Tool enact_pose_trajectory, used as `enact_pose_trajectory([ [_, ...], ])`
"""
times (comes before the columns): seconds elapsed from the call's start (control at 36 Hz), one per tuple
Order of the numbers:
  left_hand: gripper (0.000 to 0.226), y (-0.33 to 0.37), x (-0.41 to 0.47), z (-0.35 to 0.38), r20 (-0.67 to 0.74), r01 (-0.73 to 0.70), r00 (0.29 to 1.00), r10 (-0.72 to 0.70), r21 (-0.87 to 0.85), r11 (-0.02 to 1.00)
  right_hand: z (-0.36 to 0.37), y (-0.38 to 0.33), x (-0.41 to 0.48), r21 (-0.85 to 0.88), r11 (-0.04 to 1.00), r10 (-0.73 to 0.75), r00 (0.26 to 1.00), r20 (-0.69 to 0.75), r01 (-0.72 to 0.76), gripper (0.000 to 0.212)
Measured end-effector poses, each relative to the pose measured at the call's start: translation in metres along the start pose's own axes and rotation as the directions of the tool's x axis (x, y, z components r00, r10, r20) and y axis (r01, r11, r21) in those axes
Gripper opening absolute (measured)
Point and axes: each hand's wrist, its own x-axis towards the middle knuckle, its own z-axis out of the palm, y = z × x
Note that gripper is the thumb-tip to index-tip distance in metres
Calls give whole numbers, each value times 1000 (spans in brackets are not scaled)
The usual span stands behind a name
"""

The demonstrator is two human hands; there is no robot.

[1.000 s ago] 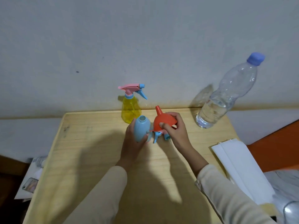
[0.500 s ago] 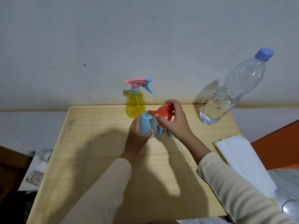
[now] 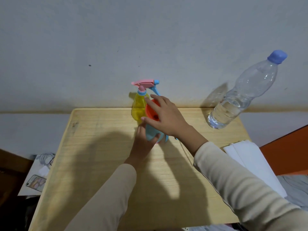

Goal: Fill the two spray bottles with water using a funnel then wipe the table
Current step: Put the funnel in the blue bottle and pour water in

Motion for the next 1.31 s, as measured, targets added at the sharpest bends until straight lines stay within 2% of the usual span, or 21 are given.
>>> enact_pose_trajectory([
  [0.14,78,-1,3,-1,-50,18,999,-18,14,1000,3,-2,12,-73,997,-19,999,27,21,68],
  [0.22,79,-4,5,-2,-32,21,999,-20,21,1000,4,-2,12,-88,996,-31,999,38,35,70],
  [0.36,64,8,4,-2,-18,39,999,-40,-48,998,2,0,13,-20,999,-42,999,18,43,72],
  [0.47,74,18,4,-5,-10,-9,1000,9,-8,1000,-1,2,15,14,999,-49,998,47,48,68],
  [0.64,81,21,9,-4,-16,-2,1000,3,90,996,-23,8,9,108,994,-44,996,73,36,72],
  [0.78,90,41,-11,-1,-119,91,991,-67,213,973,-42,30,-17,201,979,-37,999,1,36,64],
  [0.83,98,52,-26,6,-178,194,973,-147,287,938,-44,45,-36,258,966,-10,1000,-6,11,60],
  [0.86,94,57,-34,11,-203,256,958,-200,299,919,-44,54,-47,278,961,10,1000,-3,-9,59],
  [0.92,68,64,-51,21,-230,310,943,-241,339,888,-43,76,-72,293,954,55,998,17,-57,57],
  [0.97,42,70,-63,31,-228,253,959,-169,414,874,-41,104,-99,291,950,107,994,35,-113,54],
  [1.06,28,82,-66,56,-145,122,988,-60,469,875,-36,152,-138,265,935,222,971,85,-237,49],
  [1.14,33,123,-44,84,-26,-26,999,40,392,920,-38,194,-163,246,871,409,905,113,-425,50],
  [1.19,50,160,-20,107,26,-63,998,58,275,959,-45,216,-170,243,810,526,844,102,-534,54],
  [1.25,62,196,5,130,58,-87,995,78,167,982,-52,235,-168,222,778,587,806,76,-587,64],
  [1.31,58,224,31,153,60,-114,992,109,91,989,-59,250,-159,232,766,607,793,42,-599,78],
])
